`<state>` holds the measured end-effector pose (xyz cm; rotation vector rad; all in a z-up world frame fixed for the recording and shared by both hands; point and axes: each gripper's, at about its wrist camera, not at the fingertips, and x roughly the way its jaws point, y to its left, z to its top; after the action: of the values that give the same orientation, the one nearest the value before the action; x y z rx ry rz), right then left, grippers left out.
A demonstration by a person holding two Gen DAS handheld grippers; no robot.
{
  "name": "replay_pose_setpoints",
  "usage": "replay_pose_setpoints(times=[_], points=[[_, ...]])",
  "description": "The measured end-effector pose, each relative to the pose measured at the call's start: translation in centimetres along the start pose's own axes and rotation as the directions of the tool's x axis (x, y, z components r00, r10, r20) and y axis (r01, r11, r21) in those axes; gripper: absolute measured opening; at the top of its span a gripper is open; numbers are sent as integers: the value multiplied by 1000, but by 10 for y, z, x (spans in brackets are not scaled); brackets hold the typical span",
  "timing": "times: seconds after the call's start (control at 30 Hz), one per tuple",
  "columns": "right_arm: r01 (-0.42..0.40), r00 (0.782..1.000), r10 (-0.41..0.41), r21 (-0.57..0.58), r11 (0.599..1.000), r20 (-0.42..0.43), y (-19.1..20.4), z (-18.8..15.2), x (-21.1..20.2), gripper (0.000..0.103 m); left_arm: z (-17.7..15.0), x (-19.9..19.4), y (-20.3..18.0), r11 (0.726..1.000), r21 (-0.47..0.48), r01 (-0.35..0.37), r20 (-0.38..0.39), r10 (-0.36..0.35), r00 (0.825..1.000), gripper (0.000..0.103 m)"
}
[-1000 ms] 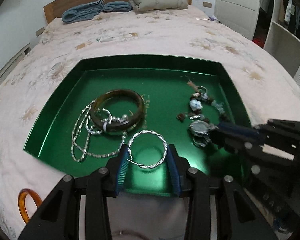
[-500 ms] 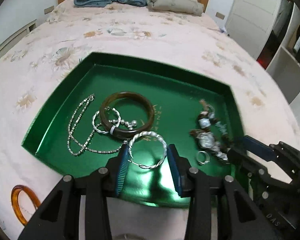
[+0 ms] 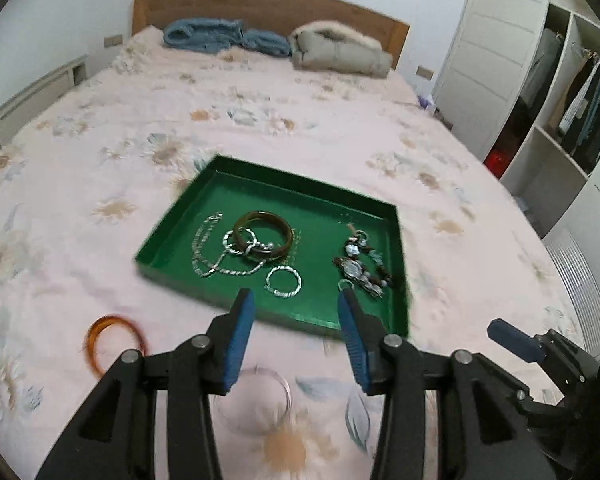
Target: Organize jewelry
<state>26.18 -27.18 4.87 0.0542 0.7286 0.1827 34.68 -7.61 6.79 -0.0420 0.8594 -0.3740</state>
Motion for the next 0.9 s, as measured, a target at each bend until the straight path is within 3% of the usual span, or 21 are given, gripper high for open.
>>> replay_pose_setpoints(times=[0.2,0.57,0.9], points=[[-17,999,17,17,1000,50,22,-32,-65,53,-50,-86,-2,993,36,-112,135,107,985,41],[-3,994,3,1,1000,113,61,-96,-157,55,-164,-181,10,974,-38,-223,206,226,952,41],[-38,990,40,-15,999,135,96,-143,-211,55,-231,-259,-1,944,-41,-327,305,323,896,41]])
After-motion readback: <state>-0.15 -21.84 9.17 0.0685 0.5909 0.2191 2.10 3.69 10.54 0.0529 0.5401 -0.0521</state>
